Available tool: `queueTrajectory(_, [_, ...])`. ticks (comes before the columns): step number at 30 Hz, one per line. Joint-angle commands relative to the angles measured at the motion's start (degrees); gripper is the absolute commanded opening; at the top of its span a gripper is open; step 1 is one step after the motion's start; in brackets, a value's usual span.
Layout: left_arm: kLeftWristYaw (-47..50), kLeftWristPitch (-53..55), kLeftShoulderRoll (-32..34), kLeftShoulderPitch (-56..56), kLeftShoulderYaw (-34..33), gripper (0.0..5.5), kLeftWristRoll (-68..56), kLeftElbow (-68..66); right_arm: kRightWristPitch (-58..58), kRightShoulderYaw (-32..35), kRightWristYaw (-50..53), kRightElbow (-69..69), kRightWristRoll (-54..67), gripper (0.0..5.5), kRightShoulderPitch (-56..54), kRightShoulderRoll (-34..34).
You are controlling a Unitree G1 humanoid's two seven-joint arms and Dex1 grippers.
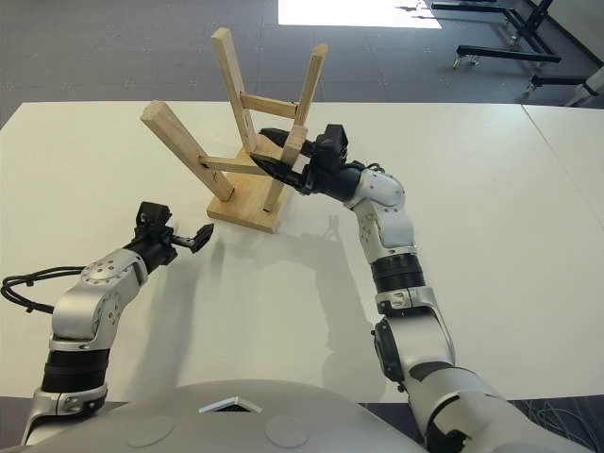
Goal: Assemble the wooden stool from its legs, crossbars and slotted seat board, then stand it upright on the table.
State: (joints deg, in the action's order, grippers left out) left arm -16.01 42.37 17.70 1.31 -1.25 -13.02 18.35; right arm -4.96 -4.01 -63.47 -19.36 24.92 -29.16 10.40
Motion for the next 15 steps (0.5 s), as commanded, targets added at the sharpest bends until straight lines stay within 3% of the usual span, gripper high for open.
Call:
queueTrajectory(1, [1.24,2.13,-1.11,-1.42,0.55,5.4,-0.24,2.52,1.97,-0.79,0.11,-0.71,-0.71,2.05,0.09,-0.19])
queueTrajectory(7, [1.02,3.84,-0.95,-0.6,-0.38,5.4,-1.37,5.59,2.23,-0.27,0.32,-0.91,-0.29,2.05,-0.11,-0.3])
queueTrajectory(15, [1.65,18.86,-3.19,-2.96,-20.73,5.4,-25.05,22.39,1.96,0.8,1.26,-0.6,0.25,2.05,1.13,-0.09])
